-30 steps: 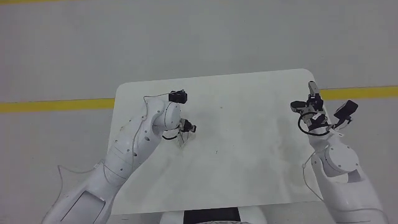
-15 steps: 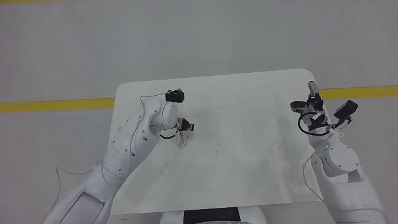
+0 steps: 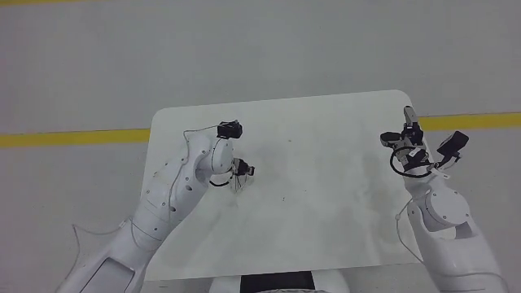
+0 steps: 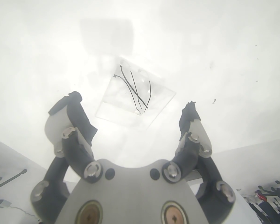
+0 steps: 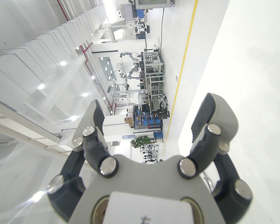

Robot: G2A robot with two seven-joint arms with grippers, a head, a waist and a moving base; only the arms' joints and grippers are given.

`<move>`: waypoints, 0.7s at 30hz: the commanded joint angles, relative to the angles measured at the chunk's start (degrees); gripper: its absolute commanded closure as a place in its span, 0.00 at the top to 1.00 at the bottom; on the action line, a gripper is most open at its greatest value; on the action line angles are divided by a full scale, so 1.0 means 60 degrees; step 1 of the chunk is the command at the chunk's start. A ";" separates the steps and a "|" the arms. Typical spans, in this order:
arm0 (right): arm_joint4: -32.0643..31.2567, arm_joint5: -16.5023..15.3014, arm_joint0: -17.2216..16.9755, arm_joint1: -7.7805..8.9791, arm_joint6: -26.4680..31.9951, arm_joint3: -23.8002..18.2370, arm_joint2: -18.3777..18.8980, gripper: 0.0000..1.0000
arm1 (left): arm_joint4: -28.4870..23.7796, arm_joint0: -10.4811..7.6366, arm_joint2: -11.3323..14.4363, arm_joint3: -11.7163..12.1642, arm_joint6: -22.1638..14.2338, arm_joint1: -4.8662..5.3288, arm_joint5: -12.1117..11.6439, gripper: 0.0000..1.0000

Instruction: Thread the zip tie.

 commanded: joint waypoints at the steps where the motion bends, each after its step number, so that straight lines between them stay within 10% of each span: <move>1: 0.0000 0.0000 0.0000 0.0000 0.0000 0.0000 0.0000 1.00 | -0.0076 -0.0017 0.0026 -0.0018 0.0000 0.0024 0.0000 0.75; 6: 0.0000 0.0000 0.0000 0.0000 0.0000 0.0000 0.0000 1.00 | -0.0071 -0.0042 0.0046 -0.0131 0.0000 0.0080 0.0000 0.48; 21: 0.0000 0.0000 0.0000 0.0000 0.0000 0.0000 0.0000 1.00 | -0.0037 -0.0085 0.0222 0.0118 0.0000 0.0021 0.0000 0.26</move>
